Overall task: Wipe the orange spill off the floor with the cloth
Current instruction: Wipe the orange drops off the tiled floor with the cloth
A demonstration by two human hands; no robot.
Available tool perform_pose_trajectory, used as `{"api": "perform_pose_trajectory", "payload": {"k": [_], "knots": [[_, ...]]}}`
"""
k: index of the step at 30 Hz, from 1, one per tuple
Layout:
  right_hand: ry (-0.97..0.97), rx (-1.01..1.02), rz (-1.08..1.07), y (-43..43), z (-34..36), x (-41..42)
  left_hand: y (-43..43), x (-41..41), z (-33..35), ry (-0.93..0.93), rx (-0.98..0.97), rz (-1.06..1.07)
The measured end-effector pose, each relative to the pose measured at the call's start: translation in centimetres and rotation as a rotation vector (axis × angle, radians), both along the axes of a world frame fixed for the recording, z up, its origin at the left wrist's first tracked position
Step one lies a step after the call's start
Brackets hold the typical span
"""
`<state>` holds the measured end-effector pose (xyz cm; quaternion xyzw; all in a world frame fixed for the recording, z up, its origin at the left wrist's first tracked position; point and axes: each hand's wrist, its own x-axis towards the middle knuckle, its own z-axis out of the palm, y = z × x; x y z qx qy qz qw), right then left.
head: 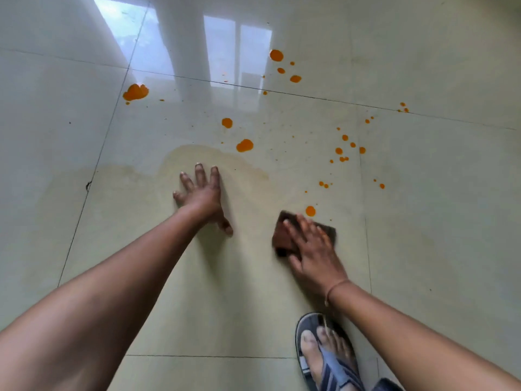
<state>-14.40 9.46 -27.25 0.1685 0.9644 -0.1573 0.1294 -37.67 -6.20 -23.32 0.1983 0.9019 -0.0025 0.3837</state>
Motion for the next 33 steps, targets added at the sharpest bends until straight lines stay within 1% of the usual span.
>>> {"api": "perform_pose_trajectory", "payload": {"k": [2, 3, 4, 5, 7, 8, 9, 10, 11, 13, 14, 15, 16, 18, 19, 20, 21, 22, 23, 24, 25, 26, 27, 28, 29, 30, 31, 32, 33], "knots": [[-0.016, 0.048, -0.271, 0.1, 0.2, -2.2, 0.3, 0.2, 0.4, -0.005, -0.011, -0.004], [-0.011, 0.057, -0.329, -0.7, 0.4, -3.0, 0.6, 0.2, 0.5, 0.005, -0.013, -0.006], [0.006, 0.040, -0.312, -1.8, 0.4, -3.0, 0.7, 0.3, 0.6, 0.024, -0.021, -0.021], [0.027, 0.006, -0.234, -3.1, 0.2, -2.2, 0.7, 0.4, 0.6, 0.051, -0.024, -0.051], [0.024, -0.048, -0.017, -4.1, 0.3, 1.8, 0.8, 0.3, 0.4, 0.085, 0.002, -0.119], [-0.013, -0.052, 0.052, -3.2, 0.6, 3.7, 1.0, 0.2, 0.2, 0.073, 0.015, -0.131], [-0.017, -0.026, 0.077, -1.5, 0.3, 4.5, 1.1, 0.3, 0.1, 0.048, 0.011, -0.125], [-0.018, 0.023, 0.032, 0.3, -0.2, 4.1, 1.3, 0.3, 0.1, 0.023, -0.004, -0.115], [-0.009, 0.060, -0.087, 1.9, -0.5, 2.5, 1.6, 0.4, 0.1, 0.002, -0.024, -0.104], [0.052, 0.109, -0.373, 4.0, -1.0, -3.4, 2.5, 0.1, -0.6, -0.029, -0.061, -0.081], [0.059, 0.112, -0.427, 3.7, -0.8, -6.0, 2.5, 0.0, -0.6, -0.043, -0.070, -0.074], [0.075, 0.087, -0.401, 2.9, -0.9, -7.5, 2.6, -0.2, -0.8, -0.047, -0.068, -0.074], [0.090, 0.064, -0.295, 1.9, -1.4, -7.5, 2.7, -0.2, -1.0, -0.050, -0.066, -0.075], [0.111, 0.038, 0.027, 0.4, -1.5, -3.6, 2.6, 0.2, -0.9, -0.046, -0.046, -0.066], [0.083, 0.029, 0.178, 0.8, -0.9, -0.7, 2.7, 0.4, -0.7, -0.036, -0.045, -0.065], [0.042, 0.041, 0.301, 2.5, -0.2, 1.5, 2.8, 0.6, -0.5, -0.028, -0.049, -0.064], [0.041, 0.085, 0.372, 5.0, -0.2, 2.6, 3.1, 0.9, -0.3, -0.019, -0.057, -0.062], [0.029, 0.121, 0.334, 7.4, -0.3, 2.4, 3.3, 1.1, -0.3, -0.005, -0.062, -0.057], [-0.009, 0.135, 0.195, 9.3, -0.2, 1.0, 3.5, 1.3, -0.4, 0.009, -0.064, -0.046], [-0.021, 0.141, -0.023, 10.4, -0.1, -1.1, 3.8, 1.5, -0.5, 0.014, -0.065, -0.030], [0.008, 0.137, -0.218, 10.3, -0.2, -3.5, 4.0, 1.6, -0.7, 0.016, -0.063, -0.012], [0.031, 0.122, -0.313, 9.4, -0.5, -5.7, 4.2, 1.5, -0.9, 0.020, -0.062, -0.002], [0.054, 0.087, -0.294, 7.6, -0.8, -7.2, 4.4, 1.5, -0.9, 0.023, -0.064, 0.007], [0.068, 0.041, -0.170, 5.6, -1.1, -7.5, 4.6, 1.7, -0.7, 0.031, -0.067, 0.013], [0.064, 0.009, 0.020, 3.8, -1.4, -6.6, 4.8, 2.0, -0.5, 0.058, -0.068, -0.015], [0.047, 0.010, 0.218, 3.2, -1.3, -4.5, 5.0, 2.4, -0.2, 0.110, -0.059, -0.086], [0.038, 0.052, 0.365, 4.3, -0.9, -2.3, 5.5, 2.9, 0.0, 0.173, -0.039, -0.190], [0.034, 0.072, 0.469, 6.7, -0.4, -0.7, 5.9, 3.4, 0.1, 0.215, -0.009, -0.305], [0.019, 0.101, 0.527, 9.7, -0.1, 0.4, 6.4, 3.8, 0.1, 0.216, 0.020, -0.413]]}}
